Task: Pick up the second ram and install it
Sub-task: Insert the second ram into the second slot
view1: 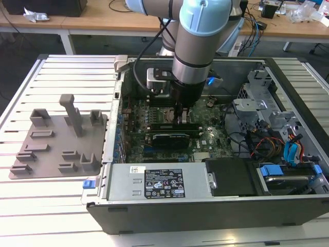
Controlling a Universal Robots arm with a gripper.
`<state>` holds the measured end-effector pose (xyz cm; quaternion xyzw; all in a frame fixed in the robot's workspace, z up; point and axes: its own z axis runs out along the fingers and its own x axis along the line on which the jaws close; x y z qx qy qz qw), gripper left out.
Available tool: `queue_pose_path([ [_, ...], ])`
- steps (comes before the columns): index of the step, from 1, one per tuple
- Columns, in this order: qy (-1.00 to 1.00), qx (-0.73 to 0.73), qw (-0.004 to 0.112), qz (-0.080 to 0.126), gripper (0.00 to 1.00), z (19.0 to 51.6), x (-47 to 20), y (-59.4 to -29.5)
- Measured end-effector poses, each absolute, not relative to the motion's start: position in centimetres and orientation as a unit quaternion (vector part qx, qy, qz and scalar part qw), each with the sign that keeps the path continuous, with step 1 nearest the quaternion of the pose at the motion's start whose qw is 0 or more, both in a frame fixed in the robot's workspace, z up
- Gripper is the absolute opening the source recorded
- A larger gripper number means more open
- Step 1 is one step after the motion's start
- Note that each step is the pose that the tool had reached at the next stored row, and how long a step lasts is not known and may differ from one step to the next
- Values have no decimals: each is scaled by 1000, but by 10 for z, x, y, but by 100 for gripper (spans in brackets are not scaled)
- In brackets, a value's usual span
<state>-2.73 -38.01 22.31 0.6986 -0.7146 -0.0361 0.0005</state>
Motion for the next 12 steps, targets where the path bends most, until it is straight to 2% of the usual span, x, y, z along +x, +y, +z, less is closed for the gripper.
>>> queue_pose_path([
  [6, -715, 699, 0, -36, 14, 222, -27, -380],
  [7, -715, 699, 0, -36, 21, 222, -27, -380],
  [10, -715, 699, 1, -35, 21, 245, -27, -379],
  [11, -715, 699, 3, -33, 13, 259, -27, -377],
  [12, -715, 699, 5, -31, 10, 271, -27, -376],
])
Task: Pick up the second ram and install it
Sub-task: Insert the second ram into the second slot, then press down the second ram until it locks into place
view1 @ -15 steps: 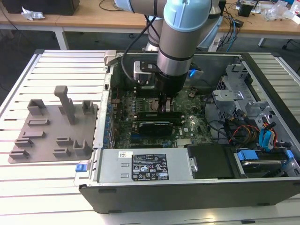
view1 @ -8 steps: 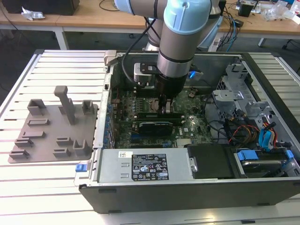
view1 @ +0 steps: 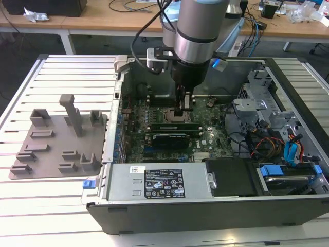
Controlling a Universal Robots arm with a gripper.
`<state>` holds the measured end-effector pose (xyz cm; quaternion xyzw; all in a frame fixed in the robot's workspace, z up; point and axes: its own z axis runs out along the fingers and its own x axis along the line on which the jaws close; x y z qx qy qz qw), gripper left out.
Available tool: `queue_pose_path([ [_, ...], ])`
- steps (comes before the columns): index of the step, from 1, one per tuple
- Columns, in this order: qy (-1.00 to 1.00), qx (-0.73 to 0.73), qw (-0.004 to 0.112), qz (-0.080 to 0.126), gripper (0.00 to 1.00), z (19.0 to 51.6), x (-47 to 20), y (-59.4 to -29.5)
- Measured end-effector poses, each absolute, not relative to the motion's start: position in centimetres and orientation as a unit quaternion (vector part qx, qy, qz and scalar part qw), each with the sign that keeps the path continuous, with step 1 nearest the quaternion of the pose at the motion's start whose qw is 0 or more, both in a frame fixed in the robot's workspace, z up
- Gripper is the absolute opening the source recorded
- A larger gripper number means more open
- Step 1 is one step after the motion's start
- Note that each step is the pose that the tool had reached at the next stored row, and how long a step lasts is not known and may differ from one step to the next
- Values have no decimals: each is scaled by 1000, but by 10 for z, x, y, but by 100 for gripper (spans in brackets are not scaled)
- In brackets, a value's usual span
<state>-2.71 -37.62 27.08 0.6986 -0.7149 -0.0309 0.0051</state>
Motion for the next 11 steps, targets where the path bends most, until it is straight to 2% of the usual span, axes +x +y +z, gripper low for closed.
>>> queue_pose_path([
  [8, -715, 699, 5, -31, 10, 273, -26, -376],
  [11, -715, 698, 8, -34, 10, 265, 8, -376],
])
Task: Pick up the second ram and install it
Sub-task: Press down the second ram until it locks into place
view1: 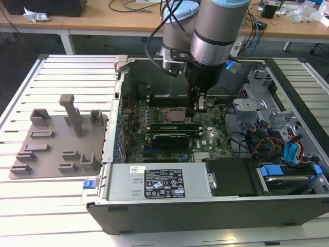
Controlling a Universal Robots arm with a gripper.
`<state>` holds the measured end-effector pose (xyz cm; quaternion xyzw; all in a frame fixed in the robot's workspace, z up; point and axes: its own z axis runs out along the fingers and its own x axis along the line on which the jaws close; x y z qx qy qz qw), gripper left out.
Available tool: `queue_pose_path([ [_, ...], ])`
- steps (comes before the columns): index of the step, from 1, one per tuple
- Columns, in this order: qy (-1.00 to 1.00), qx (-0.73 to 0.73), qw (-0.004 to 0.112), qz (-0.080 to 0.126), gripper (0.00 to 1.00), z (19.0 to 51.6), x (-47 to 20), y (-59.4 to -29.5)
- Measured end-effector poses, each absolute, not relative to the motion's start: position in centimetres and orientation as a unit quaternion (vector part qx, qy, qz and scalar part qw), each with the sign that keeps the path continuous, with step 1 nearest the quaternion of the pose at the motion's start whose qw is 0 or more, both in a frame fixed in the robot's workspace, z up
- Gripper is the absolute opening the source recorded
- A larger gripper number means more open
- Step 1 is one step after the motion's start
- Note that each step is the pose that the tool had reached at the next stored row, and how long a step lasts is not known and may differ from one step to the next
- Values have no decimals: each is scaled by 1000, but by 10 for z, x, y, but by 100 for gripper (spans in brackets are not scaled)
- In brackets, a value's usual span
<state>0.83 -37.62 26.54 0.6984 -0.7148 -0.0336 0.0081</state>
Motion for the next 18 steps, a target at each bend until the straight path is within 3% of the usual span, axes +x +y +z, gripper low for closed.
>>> queue_pose_path([
  [10, -715, 698, 9, -34, 10, 229, 25, -376],
  [18, -715, 699, 5, -32, 10, 236, 6, -376],
])
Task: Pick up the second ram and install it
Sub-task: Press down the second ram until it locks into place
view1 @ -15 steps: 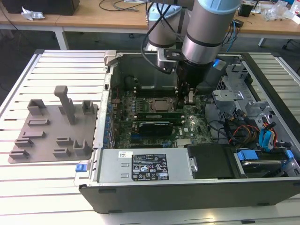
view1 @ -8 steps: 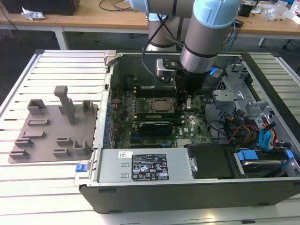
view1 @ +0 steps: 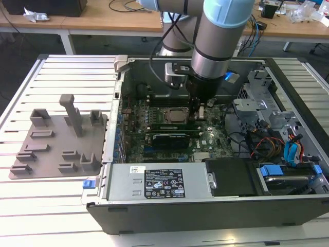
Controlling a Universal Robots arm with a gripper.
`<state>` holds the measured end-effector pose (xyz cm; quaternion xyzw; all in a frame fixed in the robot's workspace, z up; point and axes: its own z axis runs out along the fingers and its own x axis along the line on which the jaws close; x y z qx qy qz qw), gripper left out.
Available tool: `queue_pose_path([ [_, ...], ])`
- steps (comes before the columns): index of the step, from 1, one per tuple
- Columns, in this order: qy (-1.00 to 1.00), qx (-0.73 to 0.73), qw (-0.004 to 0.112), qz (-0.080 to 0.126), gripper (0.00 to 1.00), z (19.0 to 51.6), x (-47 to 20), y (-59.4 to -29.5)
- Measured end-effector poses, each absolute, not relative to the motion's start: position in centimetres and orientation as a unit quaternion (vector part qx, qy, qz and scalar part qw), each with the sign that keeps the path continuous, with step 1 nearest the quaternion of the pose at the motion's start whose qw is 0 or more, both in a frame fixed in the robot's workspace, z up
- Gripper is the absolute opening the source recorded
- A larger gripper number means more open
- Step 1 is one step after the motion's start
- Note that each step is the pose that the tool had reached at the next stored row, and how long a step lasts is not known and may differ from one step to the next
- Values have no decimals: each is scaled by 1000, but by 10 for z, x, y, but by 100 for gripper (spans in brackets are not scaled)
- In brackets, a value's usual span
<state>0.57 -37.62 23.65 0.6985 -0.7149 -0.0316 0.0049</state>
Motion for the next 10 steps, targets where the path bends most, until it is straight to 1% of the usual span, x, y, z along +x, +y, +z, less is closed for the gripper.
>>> queue_pose_path([
  [7, -715, 699, 0, -27, 10, 235, -64, -376],
  [10, -715, 699, 0, -27, 10, 231, -68, -376],
])
